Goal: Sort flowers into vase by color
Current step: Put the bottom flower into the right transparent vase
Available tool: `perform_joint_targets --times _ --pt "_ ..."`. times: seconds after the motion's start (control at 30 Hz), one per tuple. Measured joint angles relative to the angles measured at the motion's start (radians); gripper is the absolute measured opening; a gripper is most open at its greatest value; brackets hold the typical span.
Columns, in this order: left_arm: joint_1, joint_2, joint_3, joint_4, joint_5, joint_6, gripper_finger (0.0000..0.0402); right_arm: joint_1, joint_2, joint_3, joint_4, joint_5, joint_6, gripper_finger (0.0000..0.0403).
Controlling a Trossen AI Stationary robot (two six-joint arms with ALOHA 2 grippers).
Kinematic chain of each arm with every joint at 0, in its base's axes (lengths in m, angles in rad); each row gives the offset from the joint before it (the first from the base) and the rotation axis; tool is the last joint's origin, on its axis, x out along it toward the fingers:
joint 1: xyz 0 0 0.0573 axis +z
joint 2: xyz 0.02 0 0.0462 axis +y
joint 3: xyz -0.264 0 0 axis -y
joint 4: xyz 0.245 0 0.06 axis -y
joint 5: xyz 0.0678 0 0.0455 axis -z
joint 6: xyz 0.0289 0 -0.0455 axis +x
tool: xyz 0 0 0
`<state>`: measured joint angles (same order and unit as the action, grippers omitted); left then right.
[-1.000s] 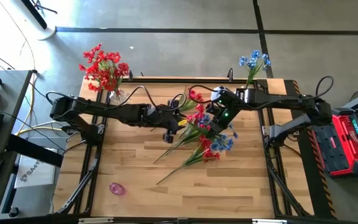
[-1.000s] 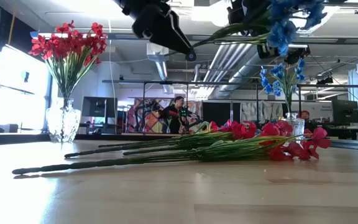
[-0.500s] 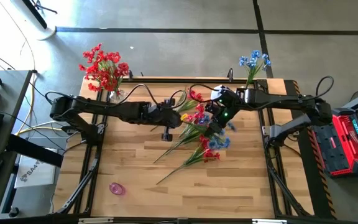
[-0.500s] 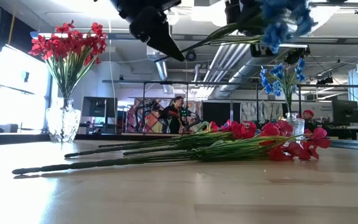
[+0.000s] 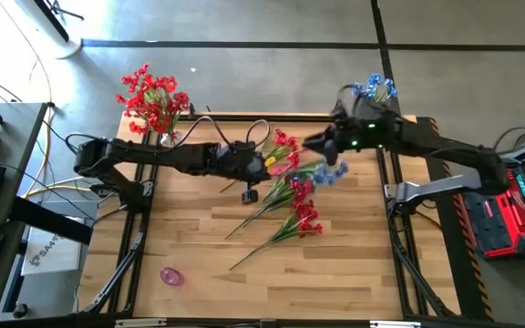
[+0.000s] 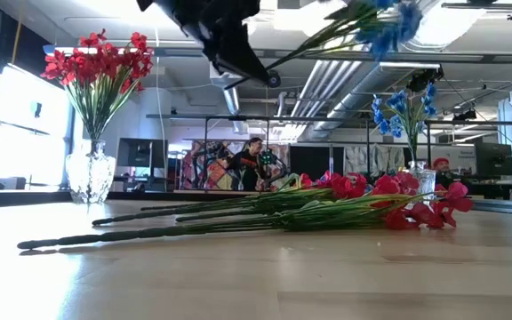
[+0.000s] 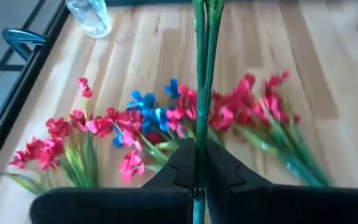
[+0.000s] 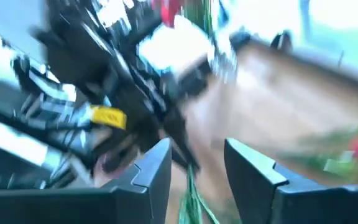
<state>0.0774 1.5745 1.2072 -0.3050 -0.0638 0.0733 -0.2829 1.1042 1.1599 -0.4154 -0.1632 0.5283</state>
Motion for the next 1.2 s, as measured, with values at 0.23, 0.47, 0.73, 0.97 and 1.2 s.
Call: perform_joint_targets --times 0.23,0.47,0.73,0.97,1.2 --pt "0.059 0.000 0.000 0.106 0.020 -0.168 0.0001 0.019 -0.154 0.000 0.083 0.146 -0.055 0.0147" --pt "0.105 0.000 0.000 0.322 0.097 -0.315 0.0000 0.106 -0.211 -0.002 0.042 0.130 -0.054 0.0144" --pt "0.081 0.000 0.000 0.582 0.233 -0.342 0.0000 0.225 -0.130 -0.086 0.135 0.203 -0.014 0.0145" --pt "0.048 0.000 0.000 0.598 0.298 -0.303 0.0000 0.239 -0.045 -0.100 0.389 0.241 -0.090 0.0157" --pt "0.029 0.000 0.000 0.583 0.320 -0.278 0.0000 0.237 -0.016 -0.101 0.432 0.210 -0.111 0.0152"
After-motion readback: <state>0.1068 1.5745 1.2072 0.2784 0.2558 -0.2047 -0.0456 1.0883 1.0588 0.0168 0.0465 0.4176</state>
